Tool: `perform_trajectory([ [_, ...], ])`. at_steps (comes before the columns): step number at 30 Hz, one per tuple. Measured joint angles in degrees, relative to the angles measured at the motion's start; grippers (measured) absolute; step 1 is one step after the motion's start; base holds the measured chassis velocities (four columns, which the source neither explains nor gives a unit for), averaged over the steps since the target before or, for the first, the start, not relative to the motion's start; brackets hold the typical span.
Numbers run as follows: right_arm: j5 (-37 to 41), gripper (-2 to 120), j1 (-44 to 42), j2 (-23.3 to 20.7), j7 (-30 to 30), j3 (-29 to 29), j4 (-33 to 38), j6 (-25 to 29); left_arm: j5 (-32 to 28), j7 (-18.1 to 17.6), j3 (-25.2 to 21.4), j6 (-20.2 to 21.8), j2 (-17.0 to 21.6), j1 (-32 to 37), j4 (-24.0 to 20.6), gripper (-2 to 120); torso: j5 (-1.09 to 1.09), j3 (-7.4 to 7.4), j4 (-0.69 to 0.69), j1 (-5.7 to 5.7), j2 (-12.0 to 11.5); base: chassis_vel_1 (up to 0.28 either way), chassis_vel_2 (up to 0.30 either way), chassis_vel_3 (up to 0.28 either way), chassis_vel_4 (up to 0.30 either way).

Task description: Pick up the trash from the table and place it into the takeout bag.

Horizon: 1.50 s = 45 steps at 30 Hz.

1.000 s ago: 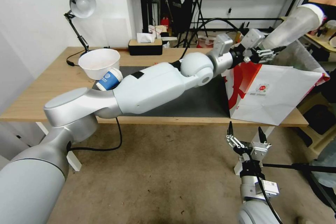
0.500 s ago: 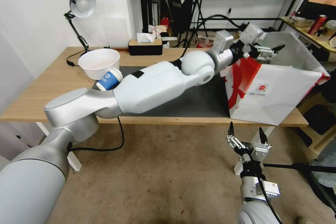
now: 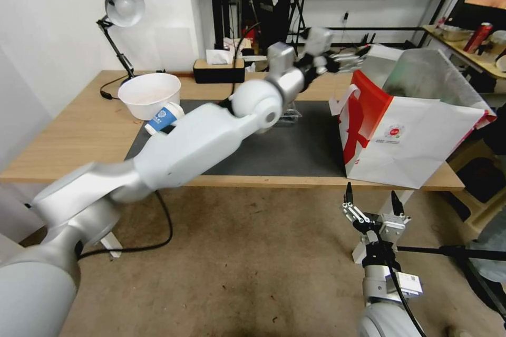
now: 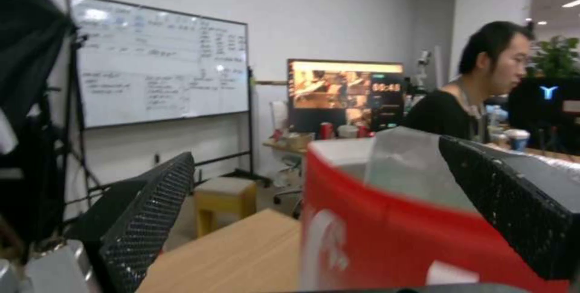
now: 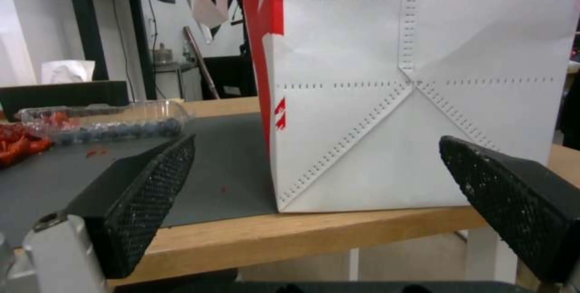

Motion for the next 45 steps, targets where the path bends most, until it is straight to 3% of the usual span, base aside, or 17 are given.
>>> perform_trajectory([
  [4,-0.09,100,0.00,-0.08,-0.01,-0.20,0.00,-0.03,1.18,0.06,-2.79,-0.17,3.79,4.32,-2.58,100,0.02,0.00,0.00,0.00,0.00,0.000,0.000,0.000,0.000],
  [7,-0.27,100,0.13,-0.06,-0.06,-0.53,-0.16,-0.06,2.81,0.14,-6.91,-0.14,9.01,10.11,-6.67,100,0.02,0.00,0.01,0.00,0.00,0.000,0.000,0.000,0.000],
  [12,-0.35,100,0.16,-0.02,-0.08,-0.65,-0.24,-0.06,3.26,-0.05,-9.03,0.12,10.89,12.94,-8.33,100,0.01,-0.01,0.01,0.00,0.00,0.000,0.000,0.000,0.000],
  [15,-0.57,100,0.13,0.04,-0.14,-0.87,-0.34,-0.06,5.85,-0.54,-17.60,1.01,16.02,23.65,-12.77,100,0.02,0.00,0.01,-0.01,0.00,0.000,0.000,0.000,0.000],
  [19,-0.59,100,0.12,-0.23,-0.17,-0.99,-0.45,-0.04,6.91,-0.45,-21.90,1.05,17.61,29.01,-14.44,100,0.01,-0.01,0.00,0.00,0.00,0.000,0.000,0.000,0.000],
  [33,-0.60,100,-0.02,-0.72,-0.29,-1.66,-0.68,0.27,12.15,0.60,-38.15,-0.74,19.43,48.94,-20.30,100,0.02,0.00,0.00,-0.01,0.00,0.000,0.000,0.000,0.000],
  [38,-0.78,100,-0.49,-0.38,-0.33,-1.49,-0.74,0.63,16.34,0.61,-43.11,-1.29,17.77,55.22,-22.18,100,0.02,0.00,0.02,-0.01,0.01,0.000,0.000,0.000,0.000],
  [41,-0.80,100,-1.06,-0.28,-0.33,-1.22,-0.72,0.83,19.96,0.87,-45.11,-1.93,16.53,58.30,-22.96,100,0.02,0.00,-0.04,0.00,0.00,0.000,0.000,0.000,0.000],
  [45,-0.75,100,-1.05,-0.31,-0.32,-1.15,-0.66,0.87,23.86,1.46,-47.63,-2.94,14.72,63.93,-24.28,100,0.03,0.00,0.02,-0.01,0.00,0.000,0.000,0.000,0.000],
])
